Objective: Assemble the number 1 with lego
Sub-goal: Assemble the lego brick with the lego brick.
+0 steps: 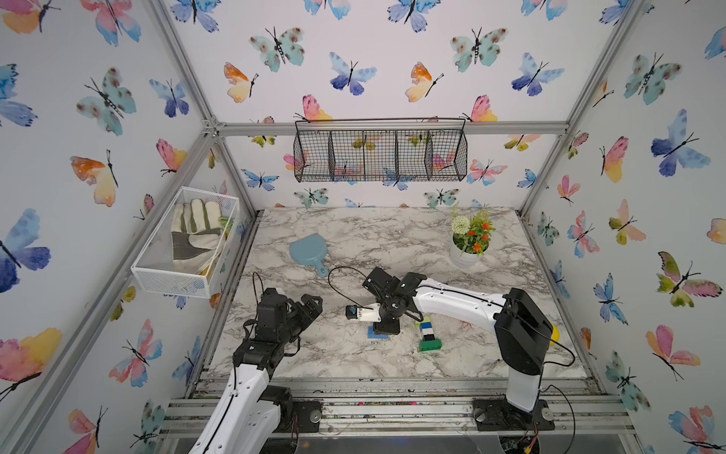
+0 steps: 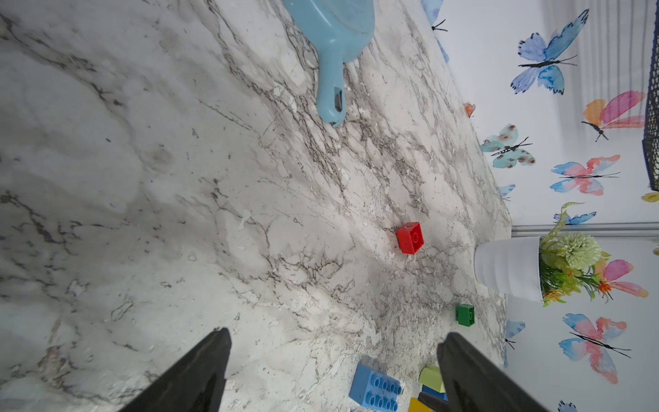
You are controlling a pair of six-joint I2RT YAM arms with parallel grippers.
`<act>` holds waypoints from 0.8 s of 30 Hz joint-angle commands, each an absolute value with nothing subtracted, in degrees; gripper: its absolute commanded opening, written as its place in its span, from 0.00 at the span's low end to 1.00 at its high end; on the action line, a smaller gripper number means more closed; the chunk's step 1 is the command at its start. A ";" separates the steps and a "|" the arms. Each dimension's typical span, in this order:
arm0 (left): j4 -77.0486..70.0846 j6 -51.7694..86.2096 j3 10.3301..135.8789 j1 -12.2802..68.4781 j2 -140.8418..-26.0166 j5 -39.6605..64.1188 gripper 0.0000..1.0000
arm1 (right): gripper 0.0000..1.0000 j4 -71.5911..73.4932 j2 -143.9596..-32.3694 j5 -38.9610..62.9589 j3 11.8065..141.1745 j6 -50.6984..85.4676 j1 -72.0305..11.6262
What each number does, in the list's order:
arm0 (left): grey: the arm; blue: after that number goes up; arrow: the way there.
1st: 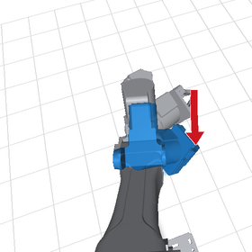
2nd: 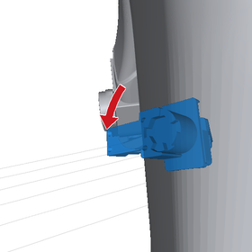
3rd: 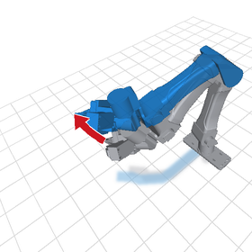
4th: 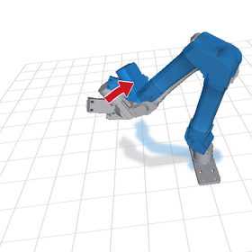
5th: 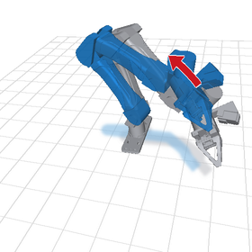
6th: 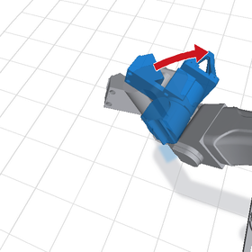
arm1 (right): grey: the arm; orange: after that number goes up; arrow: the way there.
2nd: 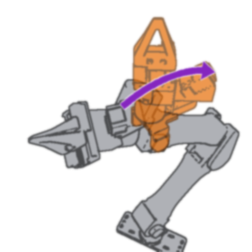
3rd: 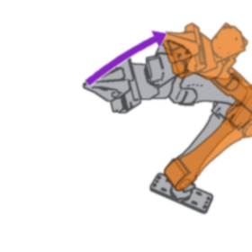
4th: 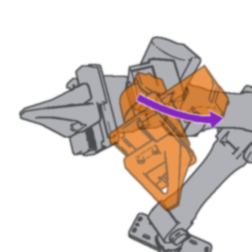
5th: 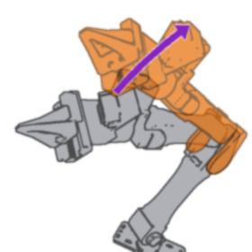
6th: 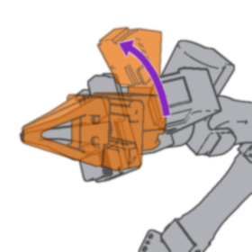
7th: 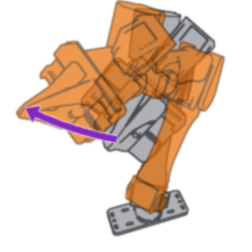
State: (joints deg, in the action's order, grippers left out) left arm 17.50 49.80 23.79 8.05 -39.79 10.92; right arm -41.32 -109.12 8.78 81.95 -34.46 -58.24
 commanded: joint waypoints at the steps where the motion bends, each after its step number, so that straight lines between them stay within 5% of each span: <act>1: 18.40 49.92 23.16 7.48 -38.99 9.83 0.96 | 0.06 -42.04 -110.32 7.61 82.72 -35.49 -58.95; 24: 17.75 48.43 22.95 5.51 -39.95 11.99 0.95 | 0.07 -39.55 -114.63 6.37 83.06 -35.70 -59.06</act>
State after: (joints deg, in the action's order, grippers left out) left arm 17.54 49.54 23.57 6.13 -39.81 10.76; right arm -39.55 -113.32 7.09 82.24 -35.20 -58.61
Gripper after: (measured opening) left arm 0.956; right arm 0.358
